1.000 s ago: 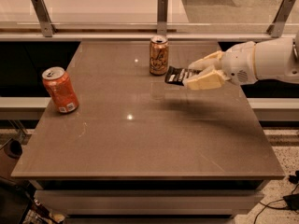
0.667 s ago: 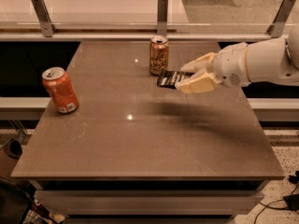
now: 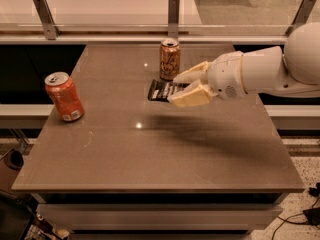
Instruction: Move rxbar chocolate near coke can
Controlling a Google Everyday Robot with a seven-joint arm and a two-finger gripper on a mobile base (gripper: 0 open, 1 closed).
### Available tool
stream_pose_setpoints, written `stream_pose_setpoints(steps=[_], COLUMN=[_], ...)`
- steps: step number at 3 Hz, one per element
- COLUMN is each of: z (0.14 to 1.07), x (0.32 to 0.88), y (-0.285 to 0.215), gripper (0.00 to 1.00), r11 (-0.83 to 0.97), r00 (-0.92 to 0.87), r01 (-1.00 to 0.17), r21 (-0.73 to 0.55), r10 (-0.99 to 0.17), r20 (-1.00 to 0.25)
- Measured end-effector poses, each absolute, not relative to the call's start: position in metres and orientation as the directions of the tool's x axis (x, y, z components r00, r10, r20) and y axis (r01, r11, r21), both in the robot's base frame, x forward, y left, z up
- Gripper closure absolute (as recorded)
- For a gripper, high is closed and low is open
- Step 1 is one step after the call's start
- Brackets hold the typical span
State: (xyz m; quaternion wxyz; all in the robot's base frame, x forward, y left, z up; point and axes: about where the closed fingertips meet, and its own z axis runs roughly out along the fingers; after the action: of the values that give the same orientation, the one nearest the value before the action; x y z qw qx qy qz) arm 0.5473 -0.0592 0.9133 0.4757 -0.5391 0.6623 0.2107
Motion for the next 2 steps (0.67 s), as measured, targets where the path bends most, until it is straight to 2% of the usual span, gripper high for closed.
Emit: stream_pose_setpoints(steps=[1,2], z=[0.910,0.905], x=[0.548,0.560], y=[-0.035,0.011], gripper=[1.00,1.00], r11=[0.311,0.328], r00=[0.049,0.052], r01=[-0.920,-0.911], r21=[-0.237,-0.250], r10=[-0.509,-0.509], r20=[-0.860,-0.859])
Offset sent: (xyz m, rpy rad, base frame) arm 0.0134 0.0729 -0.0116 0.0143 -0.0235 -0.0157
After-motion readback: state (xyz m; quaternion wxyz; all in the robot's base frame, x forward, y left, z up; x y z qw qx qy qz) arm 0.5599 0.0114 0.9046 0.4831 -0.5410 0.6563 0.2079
